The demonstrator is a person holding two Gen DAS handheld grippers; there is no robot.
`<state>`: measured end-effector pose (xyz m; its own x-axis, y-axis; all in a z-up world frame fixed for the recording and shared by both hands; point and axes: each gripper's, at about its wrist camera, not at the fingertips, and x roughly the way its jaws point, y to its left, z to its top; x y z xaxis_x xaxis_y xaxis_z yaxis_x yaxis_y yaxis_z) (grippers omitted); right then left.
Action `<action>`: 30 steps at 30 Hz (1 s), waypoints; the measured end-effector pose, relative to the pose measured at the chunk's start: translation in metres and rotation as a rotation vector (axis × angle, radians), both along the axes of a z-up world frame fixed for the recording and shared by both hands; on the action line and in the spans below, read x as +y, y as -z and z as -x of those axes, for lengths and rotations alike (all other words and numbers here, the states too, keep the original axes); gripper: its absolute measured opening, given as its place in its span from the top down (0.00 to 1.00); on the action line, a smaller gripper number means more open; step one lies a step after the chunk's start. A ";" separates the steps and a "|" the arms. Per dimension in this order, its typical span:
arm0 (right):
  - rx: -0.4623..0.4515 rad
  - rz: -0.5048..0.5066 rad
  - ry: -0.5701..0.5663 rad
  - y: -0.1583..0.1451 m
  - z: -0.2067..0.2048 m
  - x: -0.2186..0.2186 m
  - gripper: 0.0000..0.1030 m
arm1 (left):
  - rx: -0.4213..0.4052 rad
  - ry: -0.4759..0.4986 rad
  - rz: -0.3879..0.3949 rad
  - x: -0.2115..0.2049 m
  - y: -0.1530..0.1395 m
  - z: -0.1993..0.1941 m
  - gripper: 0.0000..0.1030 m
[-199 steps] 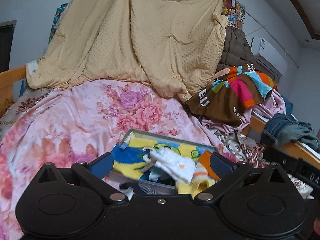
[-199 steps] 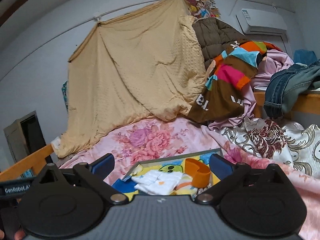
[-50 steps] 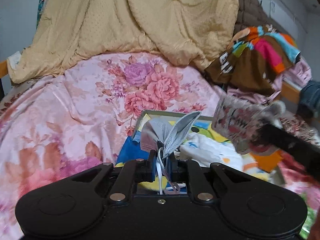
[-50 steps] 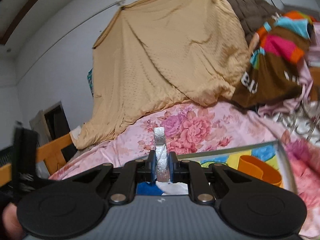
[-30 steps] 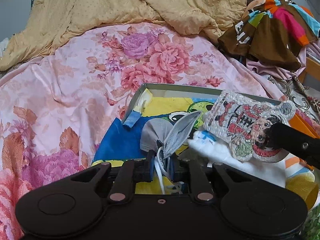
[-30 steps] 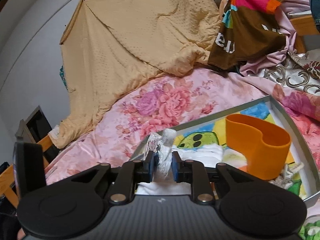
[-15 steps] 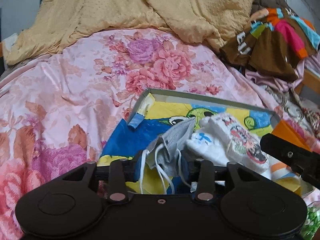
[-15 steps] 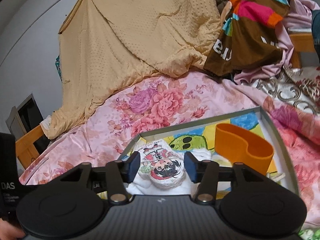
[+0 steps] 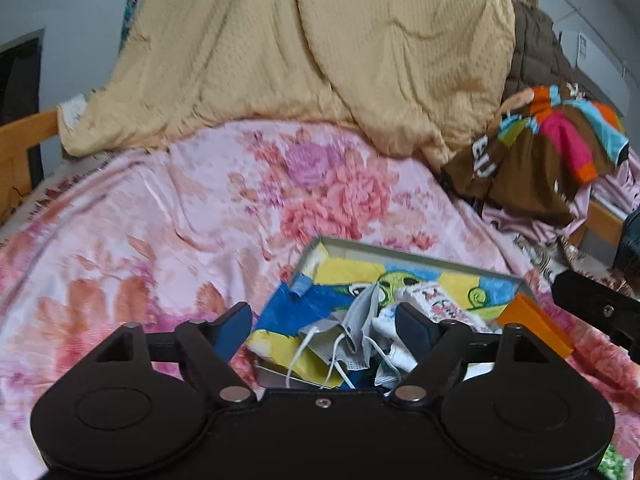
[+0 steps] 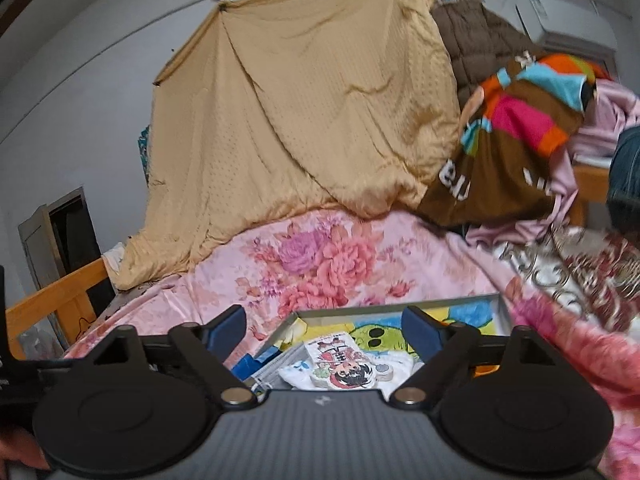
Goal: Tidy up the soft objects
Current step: 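Open both grippers to release the mask and packet in the tray, then lift both grippers away and move toward the remaining white cloth and boxes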
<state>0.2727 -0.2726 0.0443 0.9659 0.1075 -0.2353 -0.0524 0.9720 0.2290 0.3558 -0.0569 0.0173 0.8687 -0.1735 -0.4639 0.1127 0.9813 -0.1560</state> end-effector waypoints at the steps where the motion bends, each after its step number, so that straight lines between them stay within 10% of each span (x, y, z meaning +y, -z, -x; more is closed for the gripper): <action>1: -0.006 0.010 -0.001 -0.003 0.007 0.002 0.10 | -0.011 -0.002 0.006 0.004 -0.006 0.008 0.19; 14: -0.048 0.097 -0.018 -0.035 0.076 0.031 0.00 | -0.094 0.034 0.021 0.037 -0.043 0.106 0.04; 30: -0.022 0.138 -0.037 -0.029 0.129 0.045 0.00 | -0.095 0.049 0.021 0.073 -0.021 0.184 0.01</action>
<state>0.1436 -0.2273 0.0730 0.9670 0.1111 -0.2294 -0.0921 0.9915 0.0919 0.1720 0.0157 0.0384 0.8987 -0.2259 -0.3759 0.1759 0.9708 -0.1629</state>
